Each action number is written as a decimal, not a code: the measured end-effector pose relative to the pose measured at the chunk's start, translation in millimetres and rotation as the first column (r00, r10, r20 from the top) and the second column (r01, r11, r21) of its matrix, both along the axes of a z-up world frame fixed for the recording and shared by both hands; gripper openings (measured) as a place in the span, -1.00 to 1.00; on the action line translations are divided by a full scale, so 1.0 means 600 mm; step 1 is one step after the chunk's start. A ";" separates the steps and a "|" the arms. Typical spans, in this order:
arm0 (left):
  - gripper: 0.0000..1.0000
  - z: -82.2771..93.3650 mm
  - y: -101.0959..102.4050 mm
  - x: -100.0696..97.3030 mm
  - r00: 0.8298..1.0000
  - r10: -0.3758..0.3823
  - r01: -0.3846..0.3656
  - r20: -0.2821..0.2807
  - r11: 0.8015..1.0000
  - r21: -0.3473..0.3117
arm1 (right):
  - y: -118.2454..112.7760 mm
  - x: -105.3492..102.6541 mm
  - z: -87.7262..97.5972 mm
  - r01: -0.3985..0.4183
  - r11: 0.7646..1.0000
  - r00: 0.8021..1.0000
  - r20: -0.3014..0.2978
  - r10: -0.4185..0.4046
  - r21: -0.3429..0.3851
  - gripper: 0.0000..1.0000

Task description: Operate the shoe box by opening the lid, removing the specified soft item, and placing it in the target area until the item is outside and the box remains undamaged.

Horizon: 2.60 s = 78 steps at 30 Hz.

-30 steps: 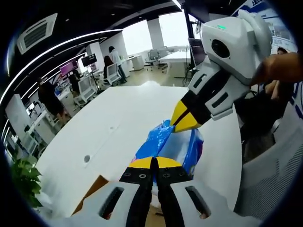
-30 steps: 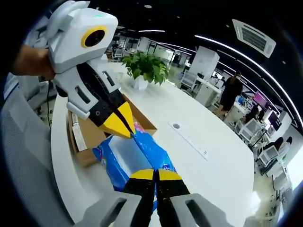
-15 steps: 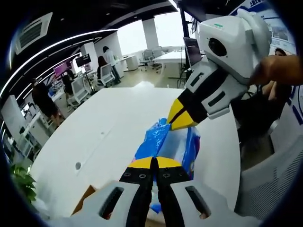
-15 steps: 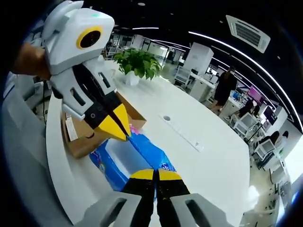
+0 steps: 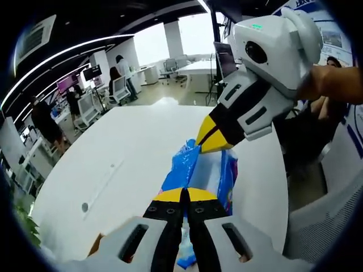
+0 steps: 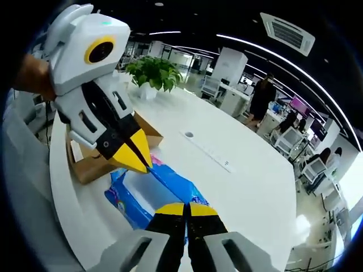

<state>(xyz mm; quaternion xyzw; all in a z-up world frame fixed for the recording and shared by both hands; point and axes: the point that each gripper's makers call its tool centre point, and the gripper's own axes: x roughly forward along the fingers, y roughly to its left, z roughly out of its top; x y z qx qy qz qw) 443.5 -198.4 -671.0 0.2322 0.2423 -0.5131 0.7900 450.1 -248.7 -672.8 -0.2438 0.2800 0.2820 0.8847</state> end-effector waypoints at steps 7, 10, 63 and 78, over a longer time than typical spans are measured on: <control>-1.00 -0.015 -0.024 0.001 1.000 -0.017 0.017 -0.015 1.000 -0.002 | -0.023 0.002 -0.014 0.017 1.000 1.000 -0.013 -0.017 -0.006 -1.00; -1.00 -0.020 -0.036 0.004 0.999 -0.025 0.025 -0.021 1.000 -0.009 | -0.034 0.003 -0.019 0.024 1.000 1.000 -0.015 -0.025 -0.012 -1.00; -1.00 -0.166 -0.168 0.041 0.980 -0.085 0.083 -0.180 0.996 -0.019 | -0.159 0.037 -0.138 0.083 0.991 0.987 -0.127 -0.095 -0.102 -1.00; -1.00 -0.197 -0.167 0.053 0.973 -0.064 0.064 -0.221 0.998 -0.007 | -0.164 0.049 -0.182 0.091 0.990 0.981 -0.158 -0.108 -0.111 -1.00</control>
